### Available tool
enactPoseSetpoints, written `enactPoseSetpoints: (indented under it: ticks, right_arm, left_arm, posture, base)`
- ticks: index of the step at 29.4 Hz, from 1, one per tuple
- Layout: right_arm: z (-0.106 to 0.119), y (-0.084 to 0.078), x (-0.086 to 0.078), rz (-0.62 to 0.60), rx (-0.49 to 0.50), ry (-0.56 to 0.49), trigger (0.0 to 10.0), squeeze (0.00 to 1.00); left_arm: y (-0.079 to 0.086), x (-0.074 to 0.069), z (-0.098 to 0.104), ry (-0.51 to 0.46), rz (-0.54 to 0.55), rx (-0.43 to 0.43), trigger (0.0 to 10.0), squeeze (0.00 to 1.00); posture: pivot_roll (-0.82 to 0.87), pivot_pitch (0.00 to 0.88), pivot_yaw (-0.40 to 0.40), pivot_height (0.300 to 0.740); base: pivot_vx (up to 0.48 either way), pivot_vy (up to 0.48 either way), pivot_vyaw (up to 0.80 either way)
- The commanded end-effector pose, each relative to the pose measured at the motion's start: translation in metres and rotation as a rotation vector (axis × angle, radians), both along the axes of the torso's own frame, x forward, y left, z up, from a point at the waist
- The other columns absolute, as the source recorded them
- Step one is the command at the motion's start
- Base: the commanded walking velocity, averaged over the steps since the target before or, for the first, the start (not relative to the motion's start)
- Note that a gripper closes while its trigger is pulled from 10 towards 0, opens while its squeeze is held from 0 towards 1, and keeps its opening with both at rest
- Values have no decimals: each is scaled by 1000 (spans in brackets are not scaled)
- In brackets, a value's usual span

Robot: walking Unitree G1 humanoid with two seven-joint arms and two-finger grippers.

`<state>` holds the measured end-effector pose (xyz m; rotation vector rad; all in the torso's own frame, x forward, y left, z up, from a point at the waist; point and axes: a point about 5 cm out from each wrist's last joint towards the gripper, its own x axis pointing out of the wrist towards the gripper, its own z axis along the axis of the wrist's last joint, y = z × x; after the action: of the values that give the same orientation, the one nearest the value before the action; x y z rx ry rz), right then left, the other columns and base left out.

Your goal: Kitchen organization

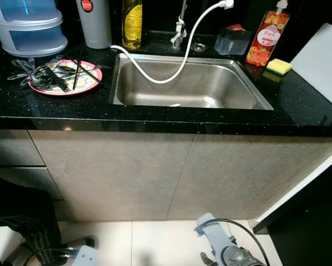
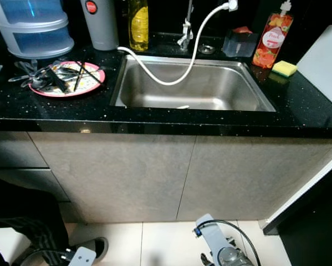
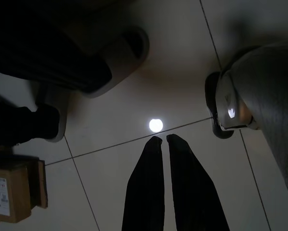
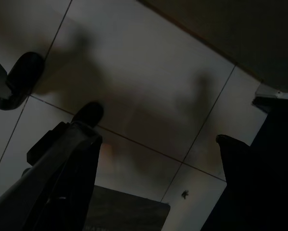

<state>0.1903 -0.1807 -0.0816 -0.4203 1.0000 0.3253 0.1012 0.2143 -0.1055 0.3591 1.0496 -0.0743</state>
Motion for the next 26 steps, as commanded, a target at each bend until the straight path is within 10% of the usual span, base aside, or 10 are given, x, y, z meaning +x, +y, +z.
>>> enactPoseSetpoints:
  ticks: [1, 8, 16, 26]
  right_arm:
    - [-2, -2, -3, -14, -11, 13, 10000, 0]
    - [-1, 2, -2, -9, 9, 6, 10000, 0]
    - [-4, -1, -8, -32, 5, 19, 10000, 0]
    - [-5, -2, -10, -16, -1, 26, 10000, 0]
  left_arm:
    - [2, -6, -1, 31, -16, 9, 10000, 0]
    - [11, 4, 5, -62, 39, 19, 10000, 0]
    - [32, 46, 52, -489, -40, 48, 10000, 0]
    - [28, 45, 88, -643, -67, 55, 10000, 0]
  posture:
    - [290, 0, -49, 740]
    - [296, 0, -50, 740]
    - [316, 0, -42, 740]
    - [332, 0, -50, 740]
  base:
    - [0, 0, 0]
    - [0, 0, 0]
    - [0, 0, 0]
    - [0, 0, 0]
